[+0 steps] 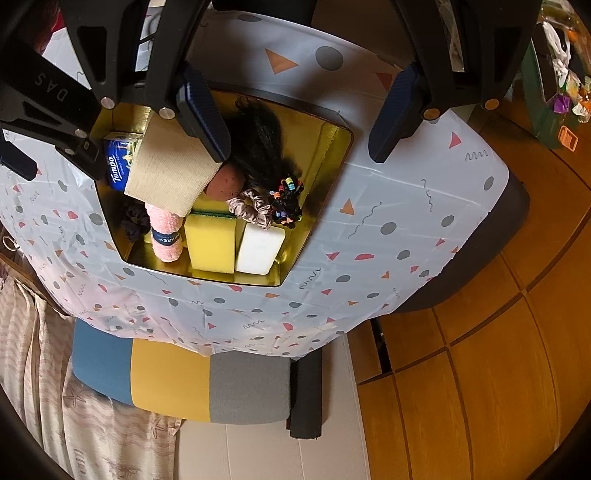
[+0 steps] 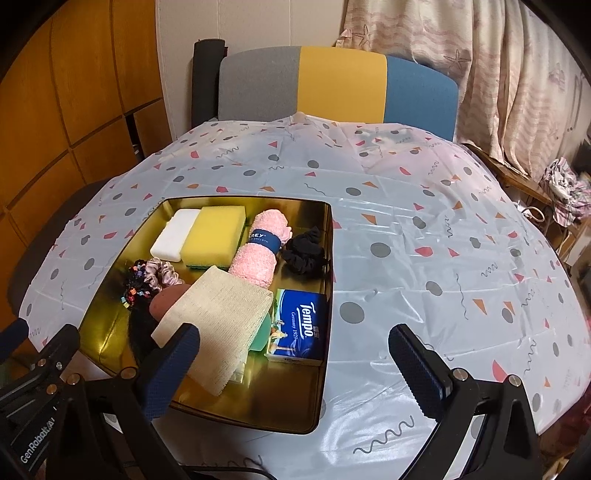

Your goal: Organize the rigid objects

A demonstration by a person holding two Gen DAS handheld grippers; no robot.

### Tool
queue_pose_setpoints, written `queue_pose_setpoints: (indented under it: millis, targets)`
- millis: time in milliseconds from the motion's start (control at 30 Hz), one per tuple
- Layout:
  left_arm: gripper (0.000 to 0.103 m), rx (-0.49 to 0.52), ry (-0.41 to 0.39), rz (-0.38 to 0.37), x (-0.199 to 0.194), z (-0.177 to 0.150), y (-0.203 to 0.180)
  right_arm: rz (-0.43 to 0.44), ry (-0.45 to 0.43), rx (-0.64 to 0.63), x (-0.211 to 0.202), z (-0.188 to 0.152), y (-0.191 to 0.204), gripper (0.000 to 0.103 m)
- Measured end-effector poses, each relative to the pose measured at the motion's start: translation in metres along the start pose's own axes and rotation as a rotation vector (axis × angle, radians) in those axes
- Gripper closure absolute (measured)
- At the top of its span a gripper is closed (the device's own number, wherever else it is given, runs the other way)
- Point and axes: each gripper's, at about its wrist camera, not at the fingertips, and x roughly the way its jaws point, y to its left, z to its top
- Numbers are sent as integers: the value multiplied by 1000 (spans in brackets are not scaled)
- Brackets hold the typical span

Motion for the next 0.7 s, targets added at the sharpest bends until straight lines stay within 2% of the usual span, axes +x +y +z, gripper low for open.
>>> queue_pose_setpoints:
  millis: [200,267,700]
  targets:
    - [25,1,1,-3,0,0,0,0,2,-1,1,-1,0,0]
    - [28,1,3,-4,0,0,0,0,3,0,1,-1,0,0]
    - [28,2,10,-5,2,0,0,1,11,2,4,-2,0,0]
